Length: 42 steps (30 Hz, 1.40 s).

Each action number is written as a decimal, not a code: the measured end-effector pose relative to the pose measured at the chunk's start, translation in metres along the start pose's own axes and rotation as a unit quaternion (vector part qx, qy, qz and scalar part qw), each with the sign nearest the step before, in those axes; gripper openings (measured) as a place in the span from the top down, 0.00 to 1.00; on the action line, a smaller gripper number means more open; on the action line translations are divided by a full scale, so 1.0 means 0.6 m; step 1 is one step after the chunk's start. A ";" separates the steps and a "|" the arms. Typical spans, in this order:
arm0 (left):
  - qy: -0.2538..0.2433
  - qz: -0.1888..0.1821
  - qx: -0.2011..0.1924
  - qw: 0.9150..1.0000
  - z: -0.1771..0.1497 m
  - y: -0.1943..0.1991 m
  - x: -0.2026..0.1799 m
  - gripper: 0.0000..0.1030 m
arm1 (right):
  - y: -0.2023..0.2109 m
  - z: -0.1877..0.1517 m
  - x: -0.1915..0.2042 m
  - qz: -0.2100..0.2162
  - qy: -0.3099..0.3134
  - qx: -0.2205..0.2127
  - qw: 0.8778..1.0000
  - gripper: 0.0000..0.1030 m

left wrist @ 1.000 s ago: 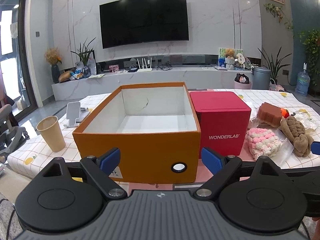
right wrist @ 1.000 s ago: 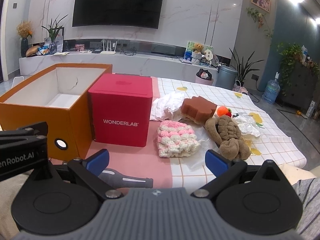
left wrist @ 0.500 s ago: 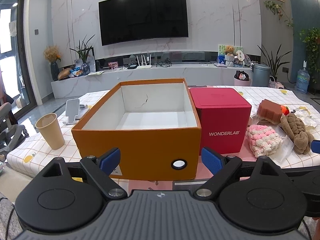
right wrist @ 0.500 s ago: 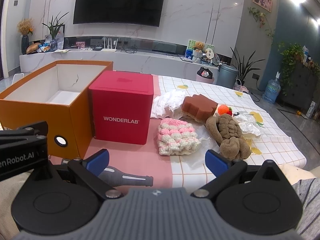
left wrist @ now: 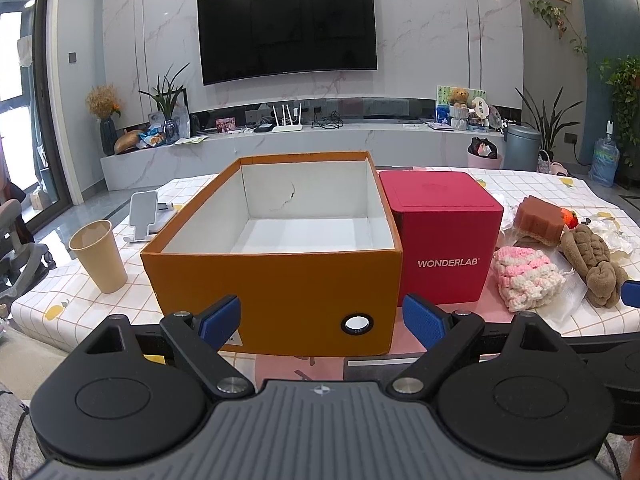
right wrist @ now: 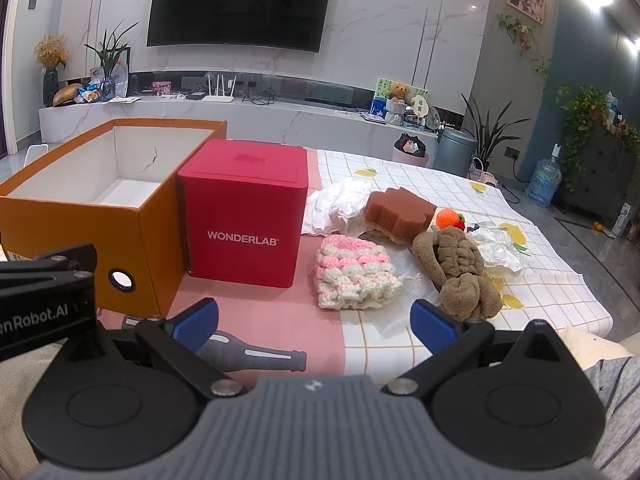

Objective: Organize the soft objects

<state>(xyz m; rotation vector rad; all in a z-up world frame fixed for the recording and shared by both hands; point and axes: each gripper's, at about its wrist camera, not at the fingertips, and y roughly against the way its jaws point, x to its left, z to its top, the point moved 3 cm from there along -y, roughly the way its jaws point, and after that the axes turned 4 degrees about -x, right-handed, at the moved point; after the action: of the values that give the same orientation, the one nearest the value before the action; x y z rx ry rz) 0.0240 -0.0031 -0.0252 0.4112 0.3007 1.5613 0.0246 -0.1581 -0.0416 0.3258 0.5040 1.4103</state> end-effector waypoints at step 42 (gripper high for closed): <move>-0.069 -0.150 -0.013 0.986 0.072 -0.021 -0.206 0.00 | -0.075 0.115 -0.253 -0.046 -0.102 0.048 0.993 0.03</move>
<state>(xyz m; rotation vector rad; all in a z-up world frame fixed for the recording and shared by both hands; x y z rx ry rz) 0.0551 -0.1287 -0.0009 0.4301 0.2230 1.2357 0.0864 -0.3088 0.0160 0.5130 0.4139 1.2494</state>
